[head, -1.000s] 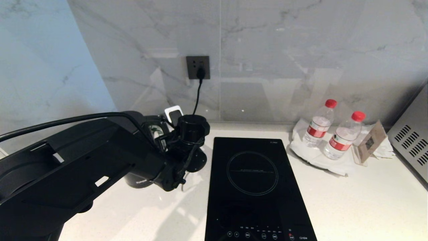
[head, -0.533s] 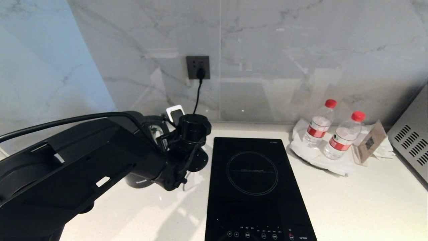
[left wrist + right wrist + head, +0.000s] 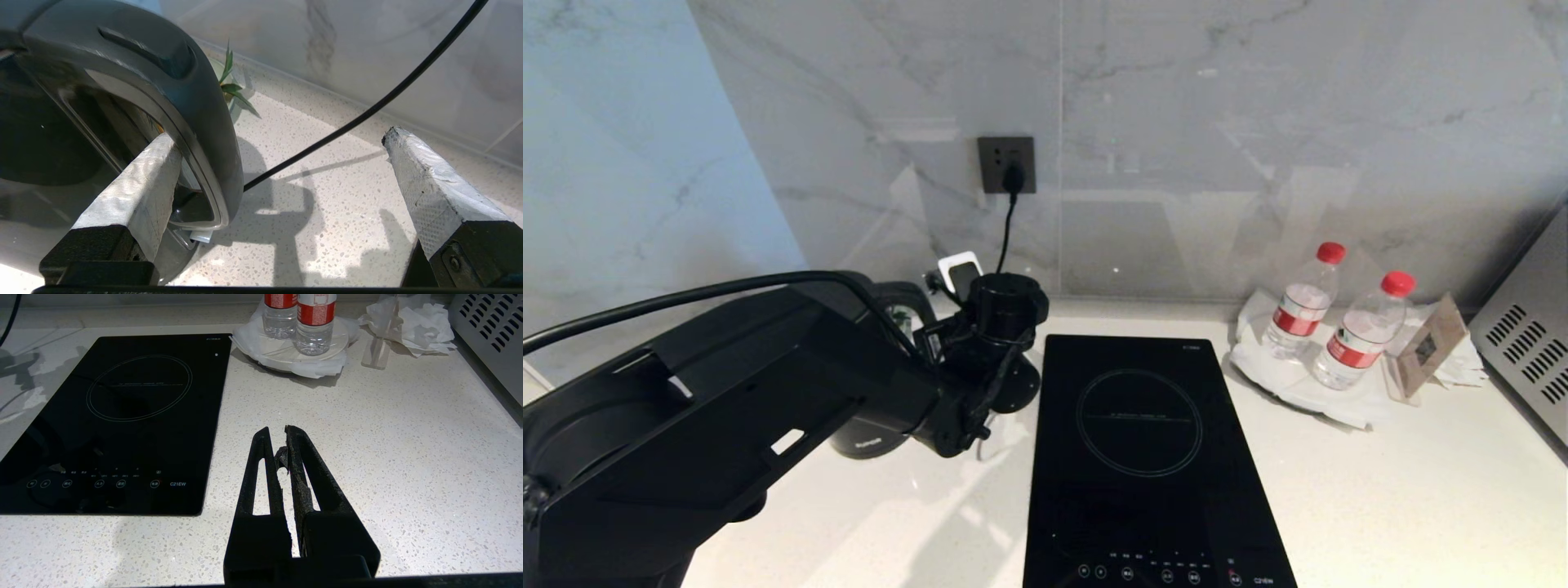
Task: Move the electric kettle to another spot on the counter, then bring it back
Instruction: Pick up the kettle
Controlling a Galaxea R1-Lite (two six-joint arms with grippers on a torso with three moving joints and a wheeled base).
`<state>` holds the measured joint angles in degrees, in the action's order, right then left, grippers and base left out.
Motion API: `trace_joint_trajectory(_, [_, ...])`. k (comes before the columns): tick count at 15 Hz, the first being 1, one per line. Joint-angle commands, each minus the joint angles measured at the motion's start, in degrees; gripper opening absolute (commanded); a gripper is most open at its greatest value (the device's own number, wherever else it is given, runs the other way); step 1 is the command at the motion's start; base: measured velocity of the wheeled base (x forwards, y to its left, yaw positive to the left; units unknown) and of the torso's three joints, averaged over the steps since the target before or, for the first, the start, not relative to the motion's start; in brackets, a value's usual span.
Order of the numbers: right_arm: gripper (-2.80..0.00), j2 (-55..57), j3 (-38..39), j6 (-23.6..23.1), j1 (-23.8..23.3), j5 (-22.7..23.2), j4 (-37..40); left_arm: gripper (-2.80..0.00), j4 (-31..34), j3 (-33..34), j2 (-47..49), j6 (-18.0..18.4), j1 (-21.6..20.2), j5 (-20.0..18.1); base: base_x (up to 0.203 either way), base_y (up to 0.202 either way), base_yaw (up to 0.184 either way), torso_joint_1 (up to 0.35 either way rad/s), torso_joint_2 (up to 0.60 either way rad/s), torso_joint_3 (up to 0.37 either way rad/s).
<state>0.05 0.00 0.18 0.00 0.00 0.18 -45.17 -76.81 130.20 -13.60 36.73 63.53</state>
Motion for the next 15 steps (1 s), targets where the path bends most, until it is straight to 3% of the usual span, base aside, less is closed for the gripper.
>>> trace_joint_trajectory(1, [-2.8,0.0,0.0,0.0,0.0,0.0,0.0,0.0,-0.3,-0.2,0.8,-0.1,-0.2,0.4,0.0,0.0,0.0,0.0,0.0,0.0])
trace_joint_trajectory(15, [-2.8,0.0,0.0,0.0,0.0,0.0,0.0,0.0,1.5,-2.6,1.9,0.0,-1.7,-1.3,0.0,0.0,0.0,0.0,0.0,0.0])
